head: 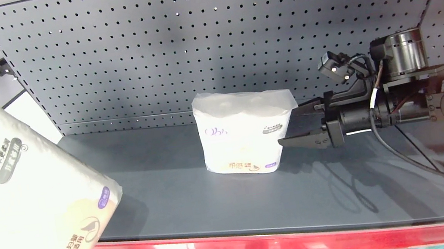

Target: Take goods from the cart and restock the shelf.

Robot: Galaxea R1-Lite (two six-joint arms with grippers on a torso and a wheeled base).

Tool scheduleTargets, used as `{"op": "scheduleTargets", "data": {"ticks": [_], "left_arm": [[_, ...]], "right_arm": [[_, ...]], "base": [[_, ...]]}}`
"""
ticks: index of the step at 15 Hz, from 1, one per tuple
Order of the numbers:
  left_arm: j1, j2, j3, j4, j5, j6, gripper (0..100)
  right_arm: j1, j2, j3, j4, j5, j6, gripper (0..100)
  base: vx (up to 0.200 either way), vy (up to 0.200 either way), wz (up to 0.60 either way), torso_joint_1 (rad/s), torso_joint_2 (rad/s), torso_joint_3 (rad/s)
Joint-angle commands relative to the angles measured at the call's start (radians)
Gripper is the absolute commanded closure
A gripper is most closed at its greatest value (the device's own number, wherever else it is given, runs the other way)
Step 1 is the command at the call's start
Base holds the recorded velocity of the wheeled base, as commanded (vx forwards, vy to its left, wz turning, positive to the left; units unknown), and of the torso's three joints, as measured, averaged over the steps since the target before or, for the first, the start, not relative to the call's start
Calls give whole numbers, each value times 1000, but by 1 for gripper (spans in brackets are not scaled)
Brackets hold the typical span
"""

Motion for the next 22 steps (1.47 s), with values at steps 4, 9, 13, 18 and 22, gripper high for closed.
{"op": "scheduleTargets", "data": {"ticks": [4, 9, 13, 18, 22], "left_arm": [[0, 7, -3, 0, 1, 0, 100], [0, 6, -3, 0, 3, 0, 100], [0, 7, -7, 0, 1, 0, 100], [0, 9, -9, 0, 1, 0, 100], [0, 10, -7, 2, 1, 0, 100]], "right_arm": [[21, 68, -72, 0, 30, -8, 0], [49, 102, -96, -1, 47, -10, 0], [58, 128, -133, -6, 50, -8, 0], [69, 151, -170, -7, 50, -7, 0], [73, 177, -164, -73, 47, -2, 100]], "base": [[0, 0, 0, 0, 0, 0], [0, 0, 0, 0, 0, 0], [0, 0, 0, 0, 0, 0], [0, 0, 0, 0, 0, 0], [0, 0, 0, 0, 0, 0]]}}
